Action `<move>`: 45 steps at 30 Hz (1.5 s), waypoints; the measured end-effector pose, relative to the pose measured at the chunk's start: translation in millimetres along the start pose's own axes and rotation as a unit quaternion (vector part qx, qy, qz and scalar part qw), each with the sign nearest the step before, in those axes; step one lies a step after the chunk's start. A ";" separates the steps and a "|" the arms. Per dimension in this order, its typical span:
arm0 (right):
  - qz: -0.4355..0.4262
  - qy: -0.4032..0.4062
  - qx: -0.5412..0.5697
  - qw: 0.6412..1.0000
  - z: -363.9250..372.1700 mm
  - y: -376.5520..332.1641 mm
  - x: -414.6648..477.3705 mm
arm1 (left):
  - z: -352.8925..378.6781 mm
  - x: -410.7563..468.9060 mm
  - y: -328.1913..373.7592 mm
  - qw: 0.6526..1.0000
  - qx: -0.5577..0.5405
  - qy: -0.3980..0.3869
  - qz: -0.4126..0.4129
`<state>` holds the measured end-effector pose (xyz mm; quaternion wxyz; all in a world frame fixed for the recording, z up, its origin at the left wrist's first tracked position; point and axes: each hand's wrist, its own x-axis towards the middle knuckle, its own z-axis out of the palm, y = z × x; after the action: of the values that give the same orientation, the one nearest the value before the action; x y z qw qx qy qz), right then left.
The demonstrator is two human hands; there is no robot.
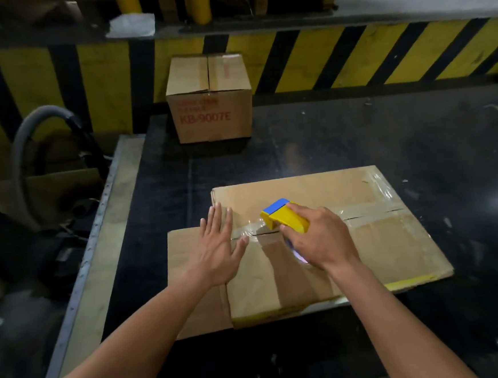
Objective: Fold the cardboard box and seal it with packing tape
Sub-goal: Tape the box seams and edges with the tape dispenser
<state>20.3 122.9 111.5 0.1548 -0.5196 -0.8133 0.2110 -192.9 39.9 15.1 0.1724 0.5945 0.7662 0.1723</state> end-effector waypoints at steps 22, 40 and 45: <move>-0.127 0.031 0.094 0.987 3.1 -19.2 -6.0 | -87.6 41.4 48.1 0.825 -0.512 -0.105 -0.214; -0.073 0.028 0.064 0.995 13.3 -70.8 1.7 | -111.5 103.9 4.7 0.944 -0.302 -0.112 -0.068; -0.036 0.008 0.031 0.999 6.2 -76.8 -19.0 | -112.1 124.2 -18.5 0.947 -0.296 -0.110 -0.053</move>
<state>-34.6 76.0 144.2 0.1847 -0.4867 -0.8231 0.2267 -290.3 149.6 97.8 0.4326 0.4905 0.6873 0.3160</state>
